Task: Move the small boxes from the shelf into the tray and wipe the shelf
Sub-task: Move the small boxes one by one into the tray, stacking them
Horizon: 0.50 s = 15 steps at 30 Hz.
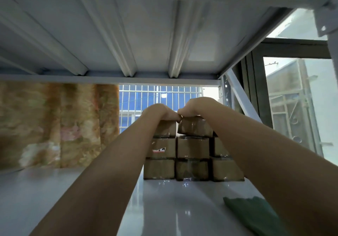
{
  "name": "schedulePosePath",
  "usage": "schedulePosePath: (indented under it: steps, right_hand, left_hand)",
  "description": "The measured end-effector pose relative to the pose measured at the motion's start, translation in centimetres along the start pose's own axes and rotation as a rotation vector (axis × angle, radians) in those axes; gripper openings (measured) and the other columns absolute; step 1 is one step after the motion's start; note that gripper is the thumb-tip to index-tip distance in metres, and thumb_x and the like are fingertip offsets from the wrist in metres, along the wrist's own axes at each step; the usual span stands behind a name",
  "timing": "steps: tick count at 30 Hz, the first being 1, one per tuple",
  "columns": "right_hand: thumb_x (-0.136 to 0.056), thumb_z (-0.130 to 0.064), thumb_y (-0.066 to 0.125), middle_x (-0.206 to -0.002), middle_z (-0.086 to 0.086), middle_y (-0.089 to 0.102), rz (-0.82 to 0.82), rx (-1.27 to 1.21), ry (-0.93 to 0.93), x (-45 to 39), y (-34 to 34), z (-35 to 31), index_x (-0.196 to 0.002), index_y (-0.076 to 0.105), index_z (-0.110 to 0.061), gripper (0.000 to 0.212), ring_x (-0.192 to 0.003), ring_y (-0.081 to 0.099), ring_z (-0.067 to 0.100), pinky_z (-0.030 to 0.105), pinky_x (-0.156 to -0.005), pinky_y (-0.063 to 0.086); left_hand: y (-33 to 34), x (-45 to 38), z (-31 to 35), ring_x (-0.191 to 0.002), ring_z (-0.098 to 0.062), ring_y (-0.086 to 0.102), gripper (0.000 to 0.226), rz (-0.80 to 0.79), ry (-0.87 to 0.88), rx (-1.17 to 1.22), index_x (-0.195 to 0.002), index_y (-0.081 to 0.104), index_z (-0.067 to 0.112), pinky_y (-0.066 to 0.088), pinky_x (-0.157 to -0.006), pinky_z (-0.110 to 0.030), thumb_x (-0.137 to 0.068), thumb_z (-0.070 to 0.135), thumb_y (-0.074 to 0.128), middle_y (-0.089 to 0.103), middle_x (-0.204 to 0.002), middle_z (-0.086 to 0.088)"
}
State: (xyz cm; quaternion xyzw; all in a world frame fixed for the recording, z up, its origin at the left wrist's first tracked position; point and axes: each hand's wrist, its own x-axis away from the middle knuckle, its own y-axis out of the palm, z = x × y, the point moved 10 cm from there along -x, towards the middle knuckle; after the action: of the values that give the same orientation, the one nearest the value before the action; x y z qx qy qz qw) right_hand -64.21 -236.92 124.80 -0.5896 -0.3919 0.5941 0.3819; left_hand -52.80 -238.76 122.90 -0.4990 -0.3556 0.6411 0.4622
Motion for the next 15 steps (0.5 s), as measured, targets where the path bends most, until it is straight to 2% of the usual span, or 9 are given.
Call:
schedulePosePath:
  steps: [4, 6, 8, 10, 11, 13, 14, 15]
  right_hand:
    - [-0.093, -0.035, 0.042, -0.108, 0.006, 0.055, 0.022, 0.039, 0.013, -0.7, 0.1, -0.6, -0.091, 0.052, -0.016, 0.021, -0.095, 0.056, 0.026, 0.039, -0.095, 0.046]
    - [-0.092, -0.034, 0.043, -0.098, 0.005, 0.055, 0.022, -0.008, 0.017, -0.5, 0.3, -0.3, -0.079, 0.051, -0.013, 0.027, -0.088, 0.057, 0.026, 0.037, -0.090, 0.047]
    - [-0.092, -0.036, 0.044, -0.084, 0.003, 0.053, 0.024, -0.078, 0.038, -0.2, 0.2, 0.3, -0.071, 0.048, -0.017, 0.028, -0.074, 0.057, 0.021, 0.034, -0.086, 0.046]
    - [-0.092, -0.042, 0.043, -0.079, 0.001, 0.055, -0.003, -0.141, 0.068, 0.4, 0.3, 0.9, -0.078, 0.055, -0.015, 0.032, -0.064, 0.053, 0.016, 0.031, -0.082, 0.043]
    - [-0.092, -0.045, 0.042, -0.085, 0.001, 0.058, -0.019, -0.150, 0.073, 0.8, 0.4, 1.0, -0.089, 0.059, -0.016, 0.034, -0.064, 0.052, 0.016, 0.030, -0.082, 0.041]
    - [-0.093, -0.053, 0.039, -0.106, 0.005, 0.062, -0.062, -0.139, 0.057, 1.8, 0.6, 0.9, -0.115, 0.058, -0.018, 0.045, -0.077, 0.055, 0.020, 0.030, -0.082, 0.038]
    - [-0.094, -0.054, 0.038, -0.107, 0.008, 0.061, -0.104, -0.156, 0.041, 2.2, 0.9, 0.6, -0.115, 0.056, -0.017, 0.046, -0.083, 0.057, 0.023, 0.029, -0.079, 0.039]
    - [-0.095, -0.053, 0.038, -0.097, 0.010, 0.060, -0.162, -0.191, 0.020, 2.3, 1.5, 0.2, -0.109, 0.054, -0.014, 0.044, -0.082, 0.059, 0.024, 0.027, -0.073, 0.041]
  left_hand:
    - [0.1, -0.4, -0.5, -0.100, -0.027, 0.059, 0.043, 0.017, -0.038, 0.036, -0.097, 0.053, 0.019, 0.045, -0.098, -0.037, -0.078, 0.058, 0.054, 0.057, -0.101, -0.007]
    - [0.0, -0.4, -0.8, -0.103, -0.028, 0.060, 0.047, 0.024, -0.051, 0.073, -0.098, 0.054, 0.019, 0.045, -0.100, -0.039, -0.075, 0.060, 0.055, 0.058, -0.102, -0.008]
    - [-0.3, -0.6, -1.1, -0.105, -0.029, 0.060, 0.055, 0.048, -0.059, 0.106, -0.108, 0.055, 0.019, 0.045, -0.100, -0.039, -0.074, 0.061, 0.056, 0.058, -0.108, -0.008]
    - [-0.9, -0.7, -1.5, -0.113, -0.029, 0.056, 0.069, 0.111, -0.063, 0.128, -0.126, 0.048, 0.017, 0.044, -0.101, -0.039, -0.075, 0.061, 0.059, 0.053, -0.122, -0.007]
    - [-1.3, -0.6, -1.9, -0.117, -0.030, 0.053, 0.080, 0.151, -0.071, 0.129, -0.134, 0.040, 0.014, 0.043, -0.101, -0.039, -0.074, 0.063, 0.060, 0.049, -0.130, -0.007]
    - [-2.3, -0.2, -2.5, -0.124, -0.031, 0.046, 0.096, 0.249, -0.093, 0.134, -0.143, 0.026, 0.010, 0.042, -0.098, -0.037, -0.073, 0.066, 0.062, 0.041, -0.138, -0.010]
    - [-2.7, 0.0, -2.8, -0.126, -0.032, 0.043, 0.100, 0.290, -0.100, 0.160, -0.144, 0.023, 0.009, 0.041, -0.095, -0.038, -0.072, 0.065, 0.064, 0.039, -0.139, -0.012]
    - [-3.0, 0.1, -2.9, -0.126, -0.032, 0.042, 0.102, 0.315, -0.100, 0.194, -0.144, 0.022, 0.008, 0.041, -0.094, -0.038, -0.071, 0.064, 0.066, 0.037, -0.139, -0.014]
